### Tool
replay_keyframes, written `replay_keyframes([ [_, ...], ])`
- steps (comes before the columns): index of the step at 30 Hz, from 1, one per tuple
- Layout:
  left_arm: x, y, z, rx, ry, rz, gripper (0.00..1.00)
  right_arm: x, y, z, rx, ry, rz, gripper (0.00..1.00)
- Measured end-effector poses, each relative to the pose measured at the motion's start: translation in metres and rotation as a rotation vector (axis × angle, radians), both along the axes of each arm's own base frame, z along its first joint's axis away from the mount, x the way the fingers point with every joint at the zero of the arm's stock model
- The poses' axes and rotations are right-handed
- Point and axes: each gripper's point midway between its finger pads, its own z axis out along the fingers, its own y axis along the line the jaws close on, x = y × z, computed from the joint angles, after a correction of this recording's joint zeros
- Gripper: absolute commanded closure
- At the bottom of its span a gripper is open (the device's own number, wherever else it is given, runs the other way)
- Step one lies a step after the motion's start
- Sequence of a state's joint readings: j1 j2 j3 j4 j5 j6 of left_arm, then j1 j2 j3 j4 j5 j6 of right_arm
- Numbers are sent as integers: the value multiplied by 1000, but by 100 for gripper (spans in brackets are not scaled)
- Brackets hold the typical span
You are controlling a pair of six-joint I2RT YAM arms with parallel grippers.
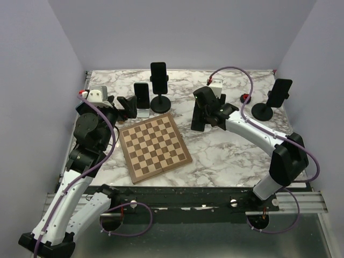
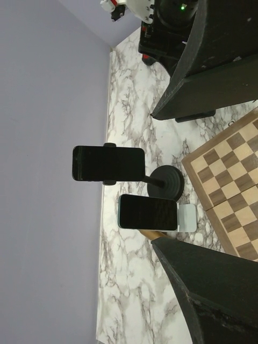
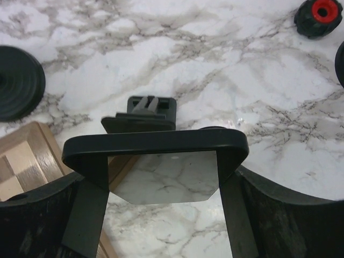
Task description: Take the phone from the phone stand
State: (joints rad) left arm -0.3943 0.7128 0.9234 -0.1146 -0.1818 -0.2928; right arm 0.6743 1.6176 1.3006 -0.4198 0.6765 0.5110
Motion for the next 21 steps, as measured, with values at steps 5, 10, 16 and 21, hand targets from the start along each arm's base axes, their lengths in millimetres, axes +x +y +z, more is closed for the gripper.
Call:
replay_keyframes([
  [5,0,-2,-1,1,3,-5,1,-36,-14,-25,-48,146,57,61],
  [10,-1,-4,-2,-3,9,-18,1,-83,-30,-41,-57,295,115,61],
  [16,-1,-7,-7,-4,28,-30,1,-136,-35,-74,-16,490,187,61],
  [21,0,-7,-9,-6,39,-32,1,-172,-31,-101,45,650,235,61],
])
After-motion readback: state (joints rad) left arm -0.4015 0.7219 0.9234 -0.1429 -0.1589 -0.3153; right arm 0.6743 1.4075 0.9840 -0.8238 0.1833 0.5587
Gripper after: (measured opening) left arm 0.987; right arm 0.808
